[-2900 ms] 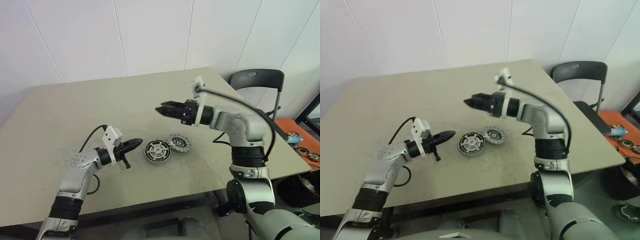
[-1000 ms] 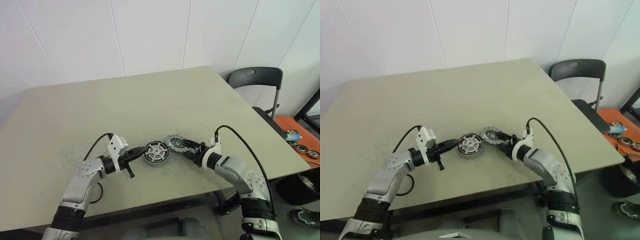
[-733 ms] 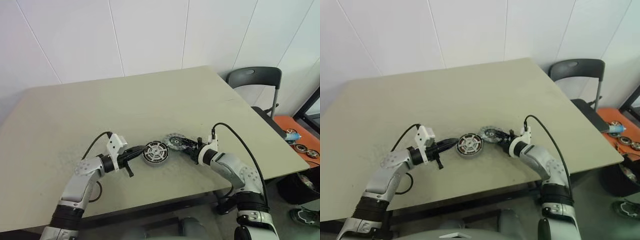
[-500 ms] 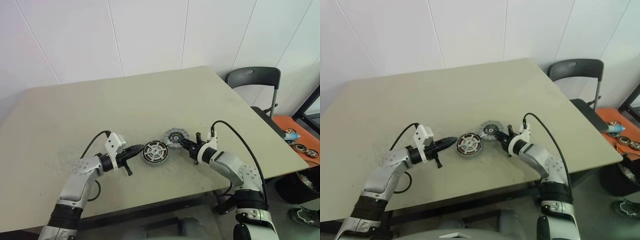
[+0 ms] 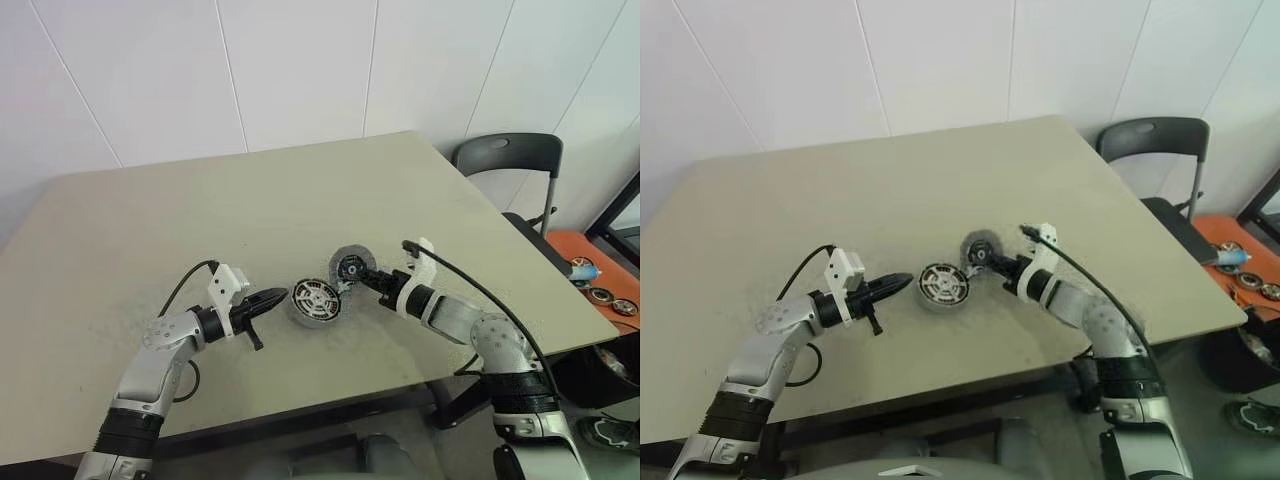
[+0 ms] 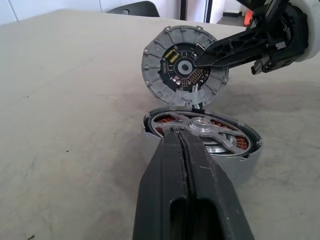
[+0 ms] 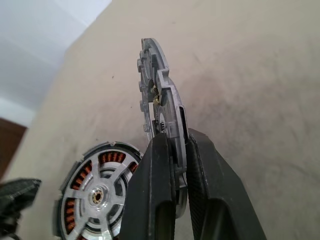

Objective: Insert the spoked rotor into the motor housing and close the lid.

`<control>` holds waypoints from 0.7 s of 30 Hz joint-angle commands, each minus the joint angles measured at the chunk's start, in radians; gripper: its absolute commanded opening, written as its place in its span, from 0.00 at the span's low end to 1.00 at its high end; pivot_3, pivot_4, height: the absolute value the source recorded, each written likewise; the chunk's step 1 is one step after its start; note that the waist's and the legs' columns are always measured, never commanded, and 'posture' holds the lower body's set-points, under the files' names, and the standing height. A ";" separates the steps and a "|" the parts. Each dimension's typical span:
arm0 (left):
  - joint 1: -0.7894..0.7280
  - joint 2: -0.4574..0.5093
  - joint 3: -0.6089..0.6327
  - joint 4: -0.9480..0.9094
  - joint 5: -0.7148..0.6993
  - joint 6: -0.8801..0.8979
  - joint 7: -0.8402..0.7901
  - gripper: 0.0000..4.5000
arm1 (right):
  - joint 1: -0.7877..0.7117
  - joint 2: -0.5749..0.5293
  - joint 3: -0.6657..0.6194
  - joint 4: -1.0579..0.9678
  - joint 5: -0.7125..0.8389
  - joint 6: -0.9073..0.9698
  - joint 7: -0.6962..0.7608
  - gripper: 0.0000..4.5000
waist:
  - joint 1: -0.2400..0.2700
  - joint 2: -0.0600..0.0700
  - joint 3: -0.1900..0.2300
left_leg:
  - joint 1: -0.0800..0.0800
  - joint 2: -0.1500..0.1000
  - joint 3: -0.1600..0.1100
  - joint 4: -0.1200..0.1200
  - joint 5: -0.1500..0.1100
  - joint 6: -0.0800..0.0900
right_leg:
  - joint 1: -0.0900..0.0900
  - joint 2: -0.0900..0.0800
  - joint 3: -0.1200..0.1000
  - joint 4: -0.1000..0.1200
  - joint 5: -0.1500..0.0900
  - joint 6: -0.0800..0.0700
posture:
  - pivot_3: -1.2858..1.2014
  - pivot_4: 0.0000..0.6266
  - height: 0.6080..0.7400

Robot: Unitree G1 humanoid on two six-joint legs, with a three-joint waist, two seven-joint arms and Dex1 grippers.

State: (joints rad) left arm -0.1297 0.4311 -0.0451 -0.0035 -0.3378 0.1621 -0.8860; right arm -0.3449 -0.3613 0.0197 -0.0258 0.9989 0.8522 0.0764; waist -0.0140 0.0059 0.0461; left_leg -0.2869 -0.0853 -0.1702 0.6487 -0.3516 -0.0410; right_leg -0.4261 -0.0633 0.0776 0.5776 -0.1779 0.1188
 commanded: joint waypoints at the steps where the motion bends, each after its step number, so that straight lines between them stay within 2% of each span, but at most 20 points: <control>1: -0.017 0.009 0.021 -0.025 -0.011 -0.009 0.000 0.00 | -0.017 -0.062 0.135 -0.127 -0.200 -0.068 0.123 0.01 | 0.001 0.000 0.000 | 0.000 0.000 0.000 0.000 0.000 0.000 | 0.000 0.000 0.000 0.000 0.000 0.000 | 0.52 0.00 1.00; 9: -0.014 0.010 0.023 -0.027 -0.011 -0.009 0.001 0.00 | -0.064 -0.183 0.367 -0.257 -0.590 -0.248 0.313 0.01 | 0.003 -0.001 0.000 | 0.000 0.000 0.000 0.000 0.000 0.000 | -0.001 0.000 0.000 -0.001 0.000 0.000 | 0.52 0.00 1.00; 18: -0.015 0.012 0.027 -0.030 -0.011 -0.008 0.006 0.00 | -0.077 -0.216 0.446 -0.280 -0.806 -0.316 0.443 0.01 | 0.004 -0.002 0.000 | 0.000 0.000 0.000 0.000 0.000 0.000 | -0.001 -0.001 0.000 -0.002 0.000 0.000 | 0.52 0.00 1.00; 21: -0.016 0.013 0.028 -0.030 -0.011 -0.008 0.006 0.00 | -0.065 -0.204 0.437 -0.289 -0.818 -0.307 0.477 0.23 | 0.004 -0.002 0.001 | 0.000 0.000 0.000 0.000 0.000 0.000 | -0.001 -0.001 0.000 -0.002 0.000 0.000 | 0.52 0.00 1.00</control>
State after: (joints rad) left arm -0.1296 0.4326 -0.0429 -0.0035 -0.3382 0.1648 -0.8825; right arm -0.4065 -0.5696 0.4535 -0.2745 0.1884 0.5464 0.5274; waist -0.0101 0.0034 0.0467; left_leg -0.2869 -0.0857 -0.1708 0.6485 -0.3521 -0.0409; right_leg -0.4275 -0.0639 0.0769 0.5760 -0.1781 0.1189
